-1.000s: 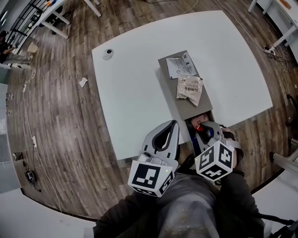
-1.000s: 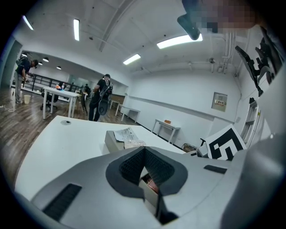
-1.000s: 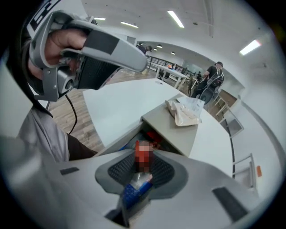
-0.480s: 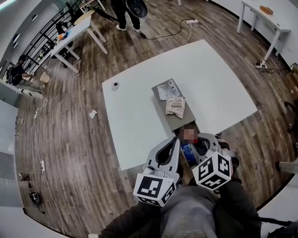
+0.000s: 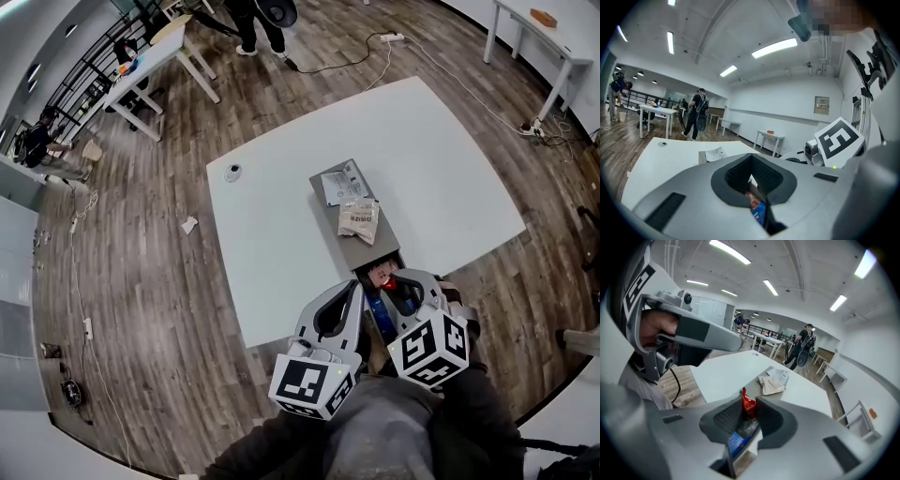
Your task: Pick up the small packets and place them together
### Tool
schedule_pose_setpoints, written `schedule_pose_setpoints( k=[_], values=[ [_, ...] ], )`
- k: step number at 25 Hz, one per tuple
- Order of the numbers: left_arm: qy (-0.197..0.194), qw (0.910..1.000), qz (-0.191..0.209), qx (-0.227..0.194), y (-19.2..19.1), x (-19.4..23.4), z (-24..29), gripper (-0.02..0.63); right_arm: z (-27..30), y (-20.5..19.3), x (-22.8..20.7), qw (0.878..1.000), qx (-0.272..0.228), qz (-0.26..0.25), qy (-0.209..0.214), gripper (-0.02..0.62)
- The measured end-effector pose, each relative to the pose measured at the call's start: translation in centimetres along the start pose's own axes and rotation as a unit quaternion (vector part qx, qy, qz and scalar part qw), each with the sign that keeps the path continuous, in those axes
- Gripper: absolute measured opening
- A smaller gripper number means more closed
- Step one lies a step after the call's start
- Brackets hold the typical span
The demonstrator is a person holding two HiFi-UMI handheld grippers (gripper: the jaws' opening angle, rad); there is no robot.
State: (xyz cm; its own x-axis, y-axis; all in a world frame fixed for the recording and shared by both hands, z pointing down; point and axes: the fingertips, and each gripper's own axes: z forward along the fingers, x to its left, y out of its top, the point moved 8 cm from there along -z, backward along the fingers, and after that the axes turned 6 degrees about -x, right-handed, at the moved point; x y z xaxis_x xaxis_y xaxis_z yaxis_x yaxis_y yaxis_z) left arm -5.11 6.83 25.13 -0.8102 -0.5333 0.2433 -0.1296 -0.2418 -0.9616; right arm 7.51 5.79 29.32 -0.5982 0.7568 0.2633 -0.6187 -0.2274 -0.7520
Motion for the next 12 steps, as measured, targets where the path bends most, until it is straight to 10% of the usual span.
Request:
schedule_pose_setpoints(
  k=[12],
  values=[
    [0.017,0.9995,-0.025,0.007,1.8,8.0,5.1,-0.005,6.9,6.3,-6.3,0.999,-0.034,-0.004,-0.03,0.095]
  ],
)
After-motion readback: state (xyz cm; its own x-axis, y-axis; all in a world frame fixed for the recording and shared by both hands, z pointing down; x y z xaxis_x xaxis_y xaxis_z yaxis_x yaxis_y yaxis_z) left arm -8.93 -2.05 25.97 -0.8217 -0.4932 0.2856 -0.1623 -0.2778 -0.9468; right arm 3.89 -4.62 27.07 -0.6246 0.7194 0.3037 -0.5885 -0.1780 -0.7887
